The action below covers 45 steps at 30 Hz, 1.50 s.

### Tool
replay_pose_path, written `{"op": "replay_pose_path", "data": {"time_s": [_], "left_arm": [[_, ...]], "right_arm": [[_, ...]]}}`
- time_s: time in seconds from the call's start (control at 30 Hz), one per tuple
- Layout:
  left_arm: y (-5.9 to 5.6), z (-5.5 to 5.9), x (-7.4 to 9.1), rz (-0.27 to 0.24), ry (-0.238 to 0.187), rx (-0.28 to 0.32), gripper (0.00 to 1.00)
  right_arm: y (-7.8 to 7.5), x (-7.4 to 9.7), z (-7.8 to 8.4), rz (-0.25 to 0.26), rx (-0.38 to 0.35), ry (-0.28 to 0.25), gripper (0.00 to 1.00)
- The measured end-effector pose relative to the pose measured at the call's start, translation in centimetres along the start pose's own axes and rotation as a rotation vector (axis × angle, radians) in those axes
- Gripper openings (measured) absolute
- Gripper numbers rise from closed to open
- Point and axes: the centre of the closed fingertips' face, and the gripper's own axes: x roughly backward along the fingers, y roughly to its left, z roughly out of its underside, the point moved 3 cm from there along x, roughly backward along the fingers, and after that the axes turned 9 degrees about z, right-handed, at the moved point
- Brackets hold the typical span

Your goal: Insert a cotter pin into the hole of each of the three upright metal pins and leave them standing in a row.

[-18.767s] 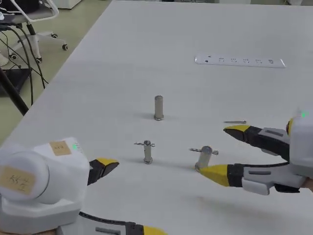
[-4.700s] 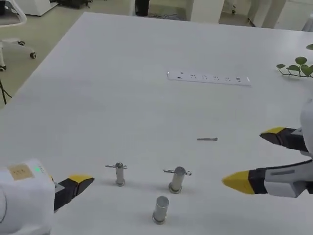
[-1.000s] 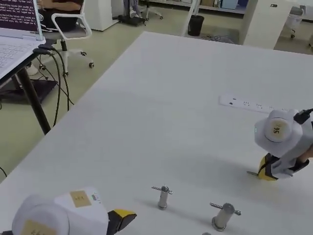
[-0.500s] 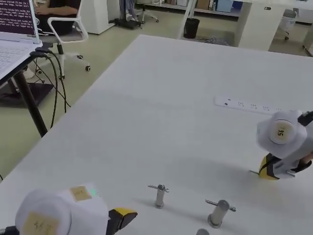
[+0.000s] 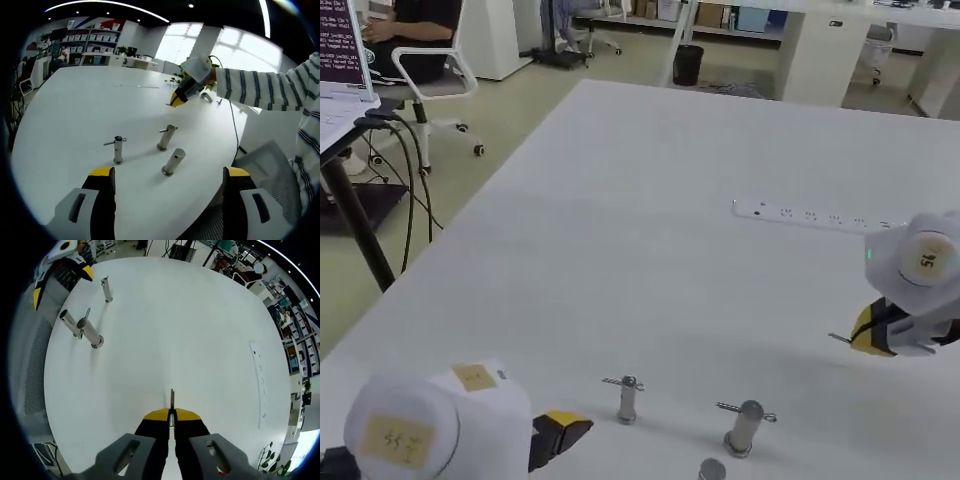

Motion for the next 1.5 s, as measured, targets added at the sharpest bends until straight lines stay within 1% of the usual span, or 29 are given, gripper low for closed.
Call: {"op": "replay_pose_path", "data": {"time_s": [0.13,0.27,0.33,0.4,0.5,0.63,0.67,0.7,0.73,0.87,0.97,1.1,1.2,1.27,1.33,1.5], "left_arm": [[0.4,-0.4,0.5,0.003,-0.004,0.008,0.83],[0.8,-0.9,0.7,-0.008,-0.01,0.006,0.83],[1.1,-1.2,0.7,-0.014,-0.012,-0.01,0.8],[1.3,-1.5,0.7,-0.015,-0.011,-0.007,0.8],[1.5,-2.1,0.7,-0.017,-0.021,-0.01,0.79],[1.5,-3.0,0.5,-0.004,-0.047,-0.003,0.76],[1.5,-3.1,0.5,-0.003,-0.05,-0.001,0.76],[1.5,-3.5,0.4,0.001,-0.061,0.003,0.76],[1.5,-3.7,0.3,0.003,-0.067,0.004,0.76],[1.3,-4.6,-0.1,0.019,-0.09,0.004,0.74],[1.2,-5.1,-0.5,0.035,-0.091,0.004,0.73],[0.9,-5.7,-1.1,0.052,-0.095,0.001,0.72],[0.7,-6.2,-1.4,0.063,-0.103,0.007,0.68],[0.7,-6.3,-1.7,0.067,-0.098,0.011,0.66],[0.5,-6.4,-1.9,0.07,-0.097,0.003,0.66],[0.1,-6.9,-2.6,0.086,-0.097,-0.013,0.63]], "right_arm": [[0.1,1.2,0.3,0.024,-0.007,-0.023,0.0],[0.3,2.3,0.5,0.049,-0.018,-0.05,0.0],[0.7,2.7,0.4,0.06,-0.021,-0.065,0.0],[0.9,3.0,0.3,0.069,-0.025,-0.079,0.0],[1.4,3.5,-0.1,0.089,-0.029,-0.107,0.0],[2.1,4.3,-1.1,0.113,-0.015,-0.139,0.0],[2.3,4.6,-1.5,0.116,-0.019,-0.155,0.0],[2.5,4.9,-1.9,0.12,-0.024,-0.17,0.0],[2.6,5.2,-2.3,0.133,-0.029,-0.19,0.0],[3.3,6.1,-3.4,0.151,-0.04,-0.231,0.0],[3.7,6.7,-4.2,0.173,-0.047,-0.264,0.0],[4.3,7.2,-4.9,0.192,-0.058,-0.291,0.0],[4.8,7.5,-5.6,0.216,-0.066,-0.317,0.0],[5.0,7.8,-6.0,0.224,-0.077,-0.337,0.0],[5.4,8.0,-6.5,0.236,-0.082,-0.352,0.0],[6.0,8.5,-7.3,0.266,-0.081,-0.375,0.0]]}}
